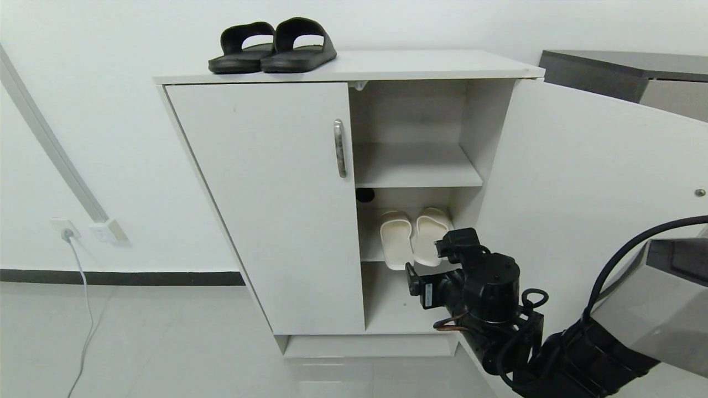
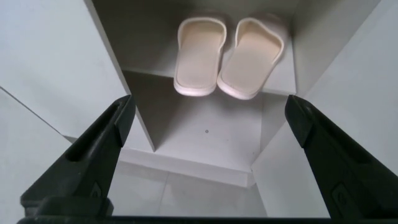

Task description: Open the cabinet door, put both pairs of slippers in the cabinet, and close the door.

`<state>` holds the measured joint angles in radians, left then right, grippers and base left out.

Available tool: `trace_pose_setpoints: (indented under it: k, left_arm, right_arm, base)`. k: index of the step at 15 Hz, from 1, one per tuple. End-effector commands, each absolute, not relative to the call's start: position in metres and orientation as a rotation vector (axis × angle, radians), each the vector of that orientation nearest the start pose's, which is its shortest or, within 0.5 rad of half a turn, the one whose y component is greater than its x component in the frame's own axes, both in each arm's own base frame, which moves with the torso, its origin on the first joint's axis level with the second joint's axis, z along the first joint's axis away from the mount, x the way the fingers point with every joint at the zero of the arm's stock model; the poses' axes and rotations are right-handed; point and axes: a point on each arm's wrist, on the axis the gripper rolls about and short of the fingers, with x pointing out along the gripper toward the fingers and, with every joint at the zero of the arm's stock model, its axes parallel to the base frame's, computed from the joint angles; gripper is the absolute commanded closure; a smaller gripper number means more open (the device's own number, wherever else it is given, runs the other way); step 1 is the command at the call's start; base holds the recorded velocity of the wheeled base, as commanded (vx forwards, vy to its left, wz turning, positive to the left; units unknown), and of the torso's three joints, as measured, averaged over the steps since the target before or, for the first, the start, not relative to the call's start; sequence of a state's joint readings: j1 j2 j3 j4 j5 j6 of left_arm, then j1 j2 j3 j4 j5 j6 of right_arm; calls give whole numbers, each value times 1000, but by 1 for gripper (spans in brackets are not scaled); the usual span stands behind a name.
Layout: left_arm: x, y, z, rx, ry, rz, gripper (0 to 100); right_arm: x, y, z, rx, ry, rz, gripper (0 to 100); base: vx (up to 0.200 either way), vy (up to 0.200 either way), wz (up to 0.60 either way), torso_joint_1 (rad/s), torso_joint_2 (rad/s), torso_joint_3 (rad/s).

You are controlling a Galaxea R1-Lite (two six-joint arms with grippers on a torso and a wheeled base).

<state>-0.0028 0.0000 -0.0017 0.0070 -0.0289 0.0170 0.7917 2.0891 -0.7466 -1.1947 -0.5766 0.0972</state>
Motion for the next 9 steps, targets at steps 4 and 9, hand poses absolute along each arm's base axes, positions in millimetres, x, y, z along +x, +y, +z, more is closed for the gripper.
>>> trace_pose_setpoints:
  k: [4, 9]
  left_arm:
    - [-23, -1, 75, 17, 6, -31, 100]
    - [-23, -1, 75, 17, 7, -29, 100]
  right_arm:
    - [261, 247, 91, 5, 125, 210, 0]
    - [259, 248, 90, -4, 127, 216, 0]
  base:
    - [0, 0, 0, 0, 1, 62]
    - [0, 0, 0, 0, 0, 0]
